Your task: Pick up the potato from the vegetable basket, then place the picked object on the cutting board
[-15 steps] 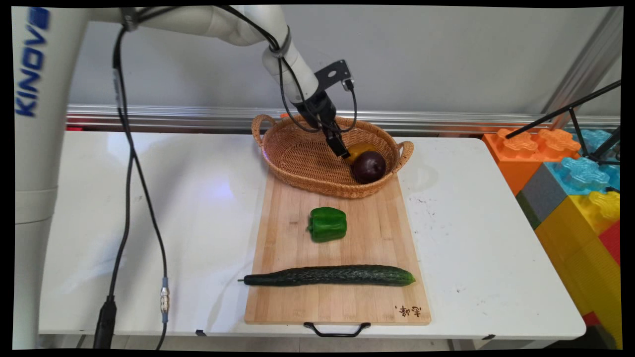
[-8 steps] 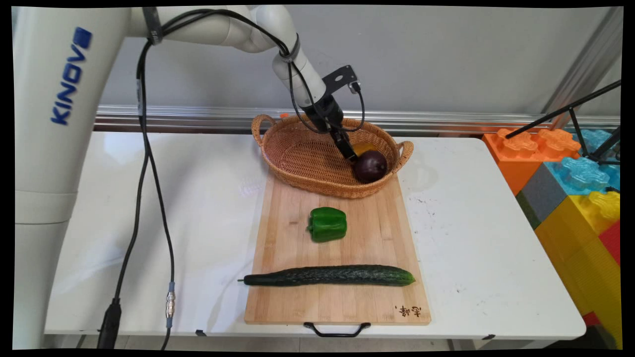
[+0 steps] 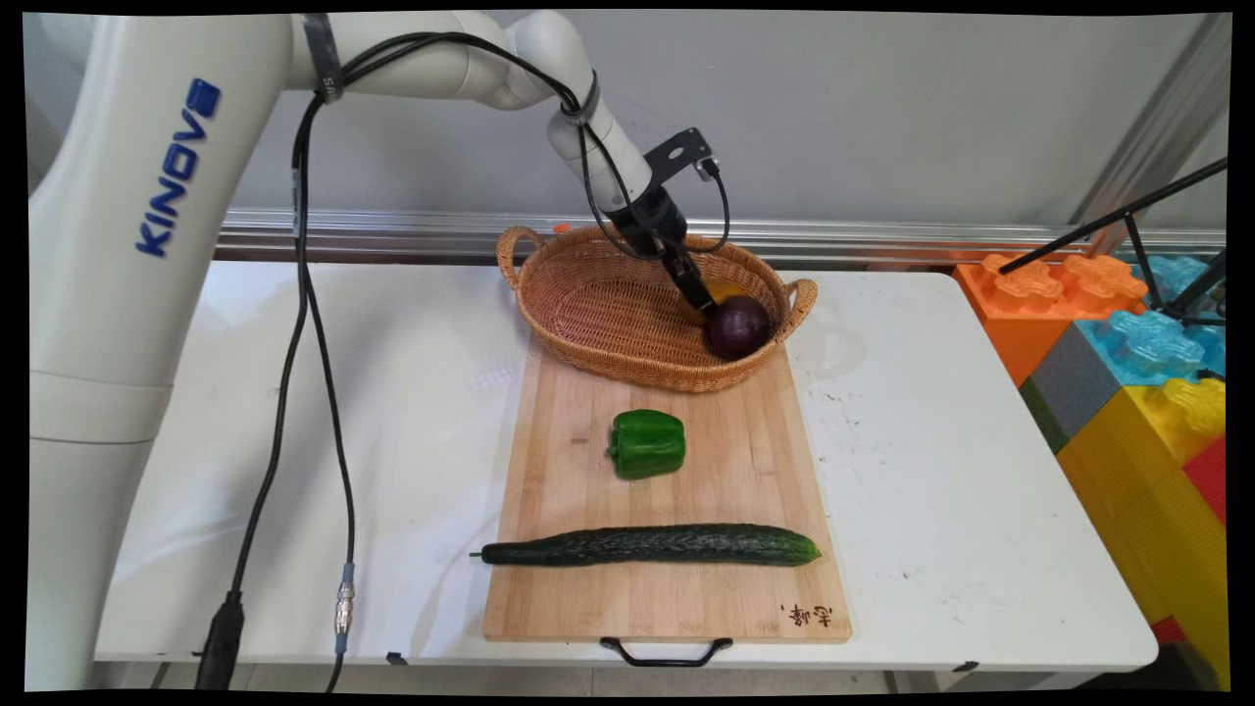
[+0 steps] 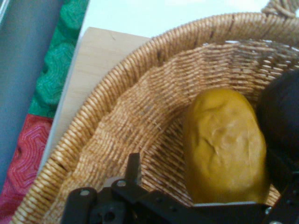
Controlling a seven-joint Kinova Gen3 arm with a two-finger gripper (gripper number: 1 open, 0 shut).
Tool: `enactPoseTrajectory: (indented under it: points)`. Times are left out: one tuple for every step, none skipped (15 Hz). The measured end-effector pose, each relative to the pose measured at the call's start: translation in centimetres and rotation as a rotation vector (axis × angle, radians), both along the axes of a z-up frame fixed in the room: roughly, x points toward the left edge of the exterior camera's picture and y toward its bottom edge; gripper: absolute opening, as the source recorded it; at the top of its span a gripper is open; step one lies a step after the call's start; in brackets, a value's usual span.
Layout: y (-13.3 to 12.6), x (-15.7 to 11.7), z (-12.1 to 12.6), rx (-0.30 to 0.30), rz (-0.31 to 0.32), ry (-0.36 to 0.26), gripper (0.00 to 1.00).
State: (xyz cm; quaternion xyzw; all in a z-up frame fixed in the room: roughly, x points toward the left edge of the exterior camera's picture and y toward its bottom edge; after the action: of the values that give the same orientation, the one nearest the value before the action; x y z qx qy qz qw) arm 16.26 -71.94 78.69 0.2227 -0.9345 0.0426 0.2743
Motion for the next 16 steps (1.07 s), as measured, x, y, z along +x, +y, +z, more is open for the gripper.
enactPoseTrajectory:
  points:
    - [-0.2, 0.0, 0.0, -0.003, 0.002, 0.003, 1.00]
    - [-0.3, 0.1, 0.0, -0.006, 0.005, 0.005, 1.00]
    - [-0.5, 0.1, 0.0, -0.013, 0.007, 0.009, 1.00]
    - [-0.6, 0.2, 0.0, -0.018, 0.007, 0.010, 0.00]
    - [-0.7, 0.2, -0.1, -0.024, 0.005, 0.009, 0.00]
    - [-0.7, 0.3, -0.1, -0.029, 0.005, 0.008, 0.00]
    - [-0.7, 0.4, -0.1, -0.032, 0.005, 0.005, 0.00]
    - [-0.7, 0.5, -0.2, -0.033, 0.006, 0.003, 0.00]
    - [-0.6, 0.7, -0.1, -0.035, 0.007, 0.002, 0.00]
    - [-0.6, 0.8, 0.0, -0.039, 0.011, 0.003, 0.00]
    - [-0.5, 0.9, 0.2, -0.046, 0.016, 0.008, 0.00]
    - [-0.4, 0.9, 0.5, -0.051, 0.021, 0.015, 0.00]
    - [-0.3, 1.1, 1.0, -0.060, 0.030, 0.026, 0.00]
    - [0.0, 1.2, 1.7, -0.073, 0.039, 0.040, 0.00]
    - [0.4, 1.4, 2.7, -0.086, 0.046, 0.055, 0.00]
    - [0.9, 1.8, 3.6, -0.097, 0.051, 0.068, 0.00]
